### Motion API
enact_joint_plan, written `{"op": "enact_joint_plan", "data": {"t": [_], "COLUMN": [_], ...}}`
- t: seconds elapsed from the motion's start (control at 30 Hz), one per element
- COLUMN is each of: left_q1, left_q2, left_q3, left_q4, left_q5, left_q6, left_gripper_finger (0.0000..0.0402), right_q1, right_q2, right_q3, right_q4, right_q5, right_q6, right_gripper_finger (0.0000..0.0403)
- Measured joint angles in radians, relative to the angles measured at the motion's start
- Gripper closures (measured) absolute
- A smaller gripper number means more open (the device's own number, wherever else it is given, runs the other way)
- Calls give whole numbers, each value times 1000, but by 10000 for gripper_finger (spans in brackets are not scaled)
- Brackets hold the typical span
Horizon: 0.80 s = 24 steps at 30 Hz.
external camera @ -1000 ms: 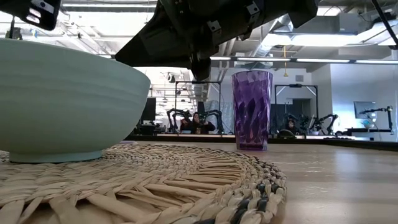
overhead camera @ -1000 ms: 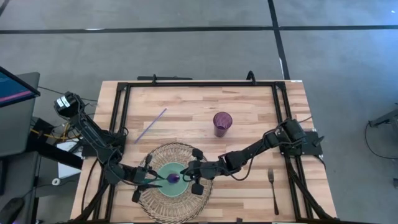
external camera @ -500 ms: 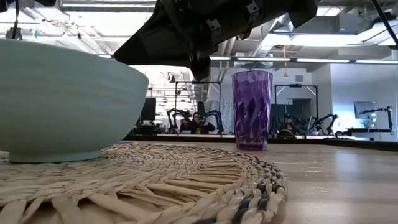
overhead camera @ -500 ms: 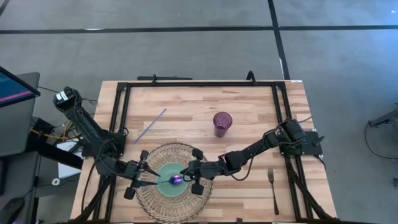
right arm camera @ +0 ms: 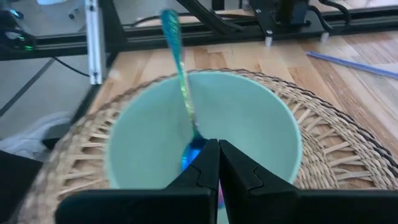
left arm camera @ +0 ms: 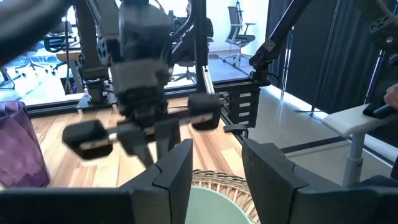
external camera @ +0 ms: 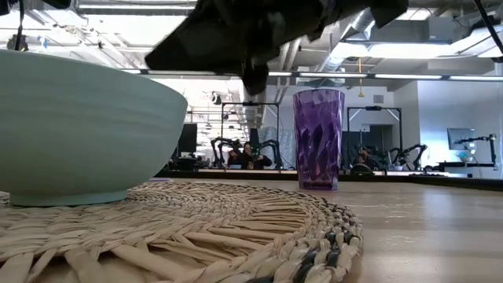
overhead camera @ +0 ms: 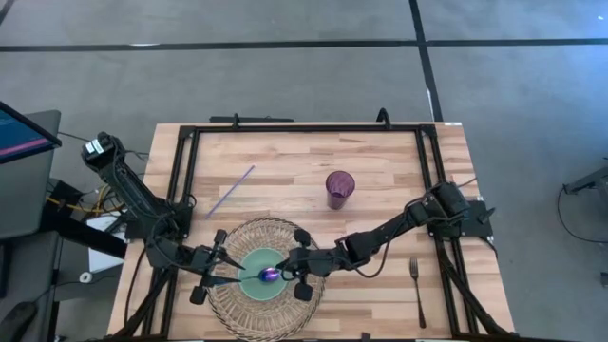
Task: Pick & Place Utensil
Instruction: Put the black fork into the green bowl on the brown mat
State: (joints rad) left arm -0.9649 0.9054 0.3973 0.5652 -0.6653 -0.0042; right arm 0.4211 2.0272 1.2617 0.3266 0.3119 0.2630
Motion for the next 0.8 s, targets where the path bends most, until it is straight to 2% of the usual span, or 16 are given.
{"op": "enact_joint_plan", "data": {"t": [0.2,0.3,0.4,0.53,0.8], "left_q1": [2,2,2,3,55], "left_q2": [0,0,0,0,0], "left_q3": [0,0,0,0,0], "left_q4": [2,5,5,5,20], "left_q5": [0,0,0,0,0], "left_q6": [0,0,0,0,99], "left_gripper_finger": [261,261,261,261,261], "right_q1": [45,67,85,111,189], "right_q2": [-90,-139,-183,-213,-213], "right_q3": [0,0,1,1,1], "right_q4": [-124,-241,-411,-662,-1042], "right_q5": [0,2,2,-7,-275], "right_q6": [7,90,265,592,1105], "right_gripper_finger": [403,403,403,389,338]}}
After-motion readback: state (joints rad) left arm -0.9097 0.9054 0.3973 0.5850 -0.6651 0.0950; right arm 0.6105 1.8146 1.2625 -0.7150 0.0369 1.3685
